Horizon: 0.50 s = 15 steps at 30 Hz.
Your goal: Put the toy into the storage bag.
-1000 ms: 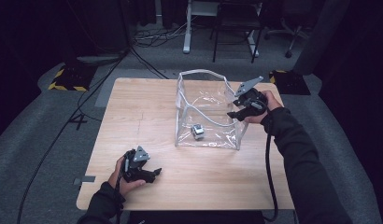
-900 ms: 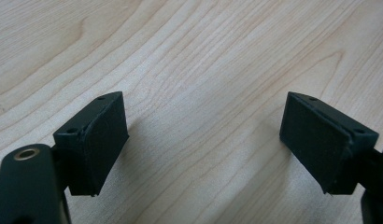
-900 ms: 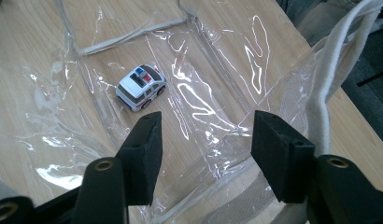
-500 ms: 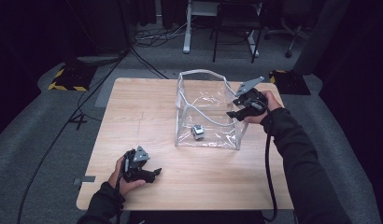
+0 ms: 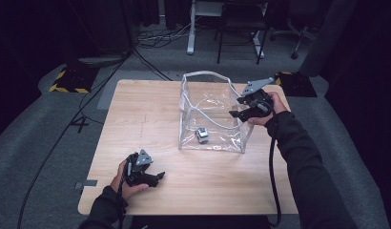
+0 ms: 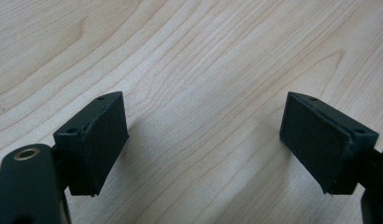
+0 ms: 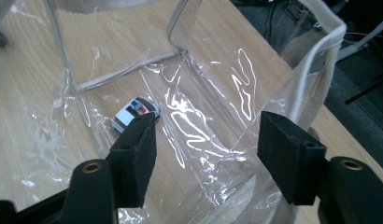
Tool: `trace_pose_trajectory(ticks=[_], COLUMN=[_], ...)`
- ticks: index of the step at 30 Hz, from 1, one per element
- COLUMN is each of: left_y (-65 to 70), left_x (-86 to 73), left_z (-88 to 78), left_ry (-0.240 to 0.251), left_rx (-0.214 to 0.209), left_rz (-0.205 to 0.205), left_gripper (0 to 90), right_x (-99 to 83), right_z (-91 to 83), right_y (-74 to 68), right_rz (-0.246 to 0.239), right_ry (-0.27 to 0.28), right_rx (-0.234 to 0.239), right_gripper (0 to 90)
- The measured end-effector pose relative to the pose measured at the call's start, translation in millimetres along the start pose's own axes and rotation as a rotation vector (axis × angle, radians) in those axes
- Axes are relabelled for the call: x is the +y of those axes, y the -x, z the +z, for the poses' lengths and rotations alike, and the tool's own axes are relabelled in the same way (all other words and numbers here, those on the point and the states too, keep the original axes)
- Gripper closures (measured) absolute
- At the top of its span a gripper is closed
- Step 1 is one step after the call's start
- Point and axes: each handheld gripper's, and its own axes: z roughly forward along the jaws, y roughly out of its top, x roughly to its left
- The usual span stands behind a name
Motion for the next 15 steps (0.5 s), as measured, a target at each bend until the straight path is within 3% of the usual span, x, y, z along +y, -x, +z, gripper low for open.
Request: trace_pose_trajectory(ticks=[5, 15], left_y=[0.0, 0.0], left_x=[0.0, 0.0], left_z=[0.0, 0.0], left_ry=[0.000, 0.000], left_rx=[0.001, 0.000], left_rz=[0.001, 0.000], left_gripper=[15.5, 15.5], right_x=[2.0, 4.1], right_z=[-3.5, -9.2], right_y=[0.2, 0.2], right_rz=[0.020, 0.059], right_ry=[0.050, 0.120], right_rx=[-0.012, -0.095], right_gripper=[34.0, 25.4])
